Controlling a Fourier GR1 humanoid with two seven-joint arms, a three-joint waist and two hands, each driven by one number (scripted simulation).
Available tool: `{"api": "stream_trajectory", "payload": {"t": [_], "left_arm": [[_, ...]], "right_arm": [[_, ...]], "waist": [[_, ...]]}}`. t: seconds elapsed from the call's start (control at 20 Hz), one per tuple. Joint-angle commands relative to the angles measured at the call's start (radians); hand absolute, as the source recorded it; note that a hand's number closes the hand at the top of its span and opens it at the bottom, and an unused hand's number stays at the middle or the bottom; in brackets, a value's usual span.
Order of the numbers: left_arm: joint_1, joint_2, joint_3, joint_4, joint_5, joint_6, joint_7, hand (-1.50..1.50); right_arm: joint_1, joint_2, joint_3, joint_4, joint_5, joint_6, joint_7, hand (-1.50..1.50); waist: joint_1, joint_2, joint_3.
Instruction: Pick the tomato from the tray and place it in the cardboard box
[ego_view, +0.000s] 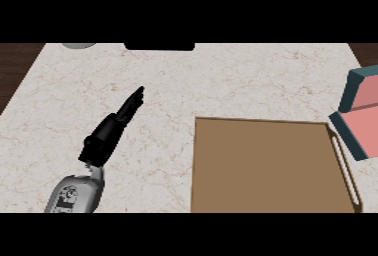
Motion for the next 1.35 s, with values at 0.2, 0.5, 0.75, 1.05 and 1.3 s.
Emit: {"api": "stream_trajectory", "payload": {"t": [0.2,0.5,0.75,1.05,1.3], "left_arm": [[-0.015,-0.004,0.015,0.039,0.004,-0.004,-0.03,0.0],[-0.003,-0.006,0.001,-0.003,-0.003,-0.003,-0.005,0.0],[-0.022,-0.019,-0.009,-0.026,-0.01,0.004,0.038,0.0],[0.001,0.014,0.019,-0.018,0.021,-0.031,0.006,0.0],[-0.001,-0.001,-0.001,0.014,-0.022,0.0,-0.03,0.0]], "right_arm": [[-0.162,0.099,0.122,0.271,0.186,-0.099,-0.063,1.5],[-0.267,0.184,0.134,0.527,0.168,-0.02,-0.046,-1.5],[-0.377,0.217,0.103,0.692,0.164,-0.01,-0.135,-1.5],[-0.432,0.189,-0.101,0.752,-0.061,0.134,-0.129,-1.5],[-0.424,0.068,-0.218,0.885,-0.171,0.313,-0.131,-1.5]], "waist": [[-0.003,0.0,0.0],[0.019,0.007,0.002],[0.017,0.006,0.002],[0.008,0.003,0.002],[0.005,0.011,0.004]]}}
